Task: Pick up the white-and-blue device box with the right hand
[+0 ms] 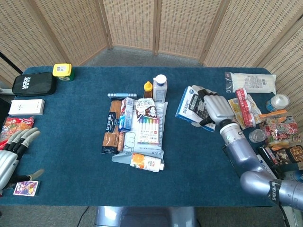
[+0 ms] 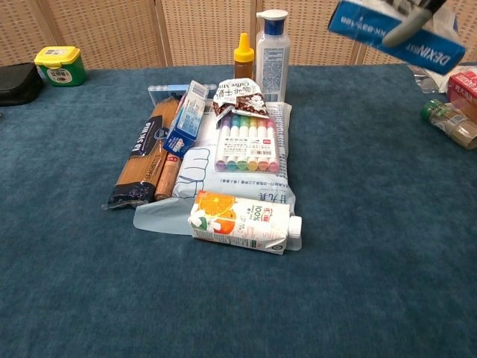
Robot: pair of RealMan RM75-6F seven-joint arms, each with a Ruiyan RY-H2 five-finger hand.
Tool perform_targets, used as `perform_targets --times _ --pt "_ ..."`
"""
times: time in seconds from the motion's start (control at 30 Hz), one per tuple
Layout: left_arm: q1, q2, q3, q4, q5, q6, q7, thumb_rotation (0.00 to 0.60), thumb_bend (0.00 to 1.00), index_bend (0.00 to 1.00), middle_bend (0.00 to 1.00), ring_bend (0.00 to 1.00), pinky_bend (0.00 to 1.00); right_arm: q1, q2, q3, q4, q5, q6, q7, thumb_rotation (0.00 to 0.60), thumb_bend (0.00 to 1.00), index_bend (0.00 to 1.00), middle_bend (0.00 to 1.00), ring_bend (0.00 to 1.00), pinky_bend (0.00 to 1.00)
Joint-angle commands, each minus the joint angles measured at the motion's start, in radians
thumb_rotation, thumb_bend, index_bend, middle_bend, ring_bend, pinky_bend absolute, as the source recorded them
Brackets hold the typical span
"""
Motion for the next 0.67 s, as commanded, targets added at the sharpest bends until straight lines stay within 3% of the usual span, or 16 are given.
perform_targets --times 0.03,0.3,0.67 --pt "0.006 0.000 0.003 0.002 0.006 0.010 -0.003 0.600 0.18 0.00 0.00 0.00 0.00 0.000 0.083 0.055 -0.079 -0.025 0.015 0.041 0.599 0.00 0.00 0.51 0.88 0.84" --pt "0.015 -0.010 0.007 0.010 0.014 0.023 -0.010 0.600 0.18 0.00 0.00 0.00 0.00 0.013 0.205 0.114 -0.183 -0.032 0.019 0.079 0.600 0.00 0.00 0.51 0.88 0.84" --pt "0.011 -0.013 0.004 0.017 0.011 0.020 -0.017 0.600 0.18 0.00 0.00 0.00 0.00 0.031 0.240 0.102 -0.217 -0.038 0.015 0.104 0.600 0.00 0.00 0.50 0.88 0.84"
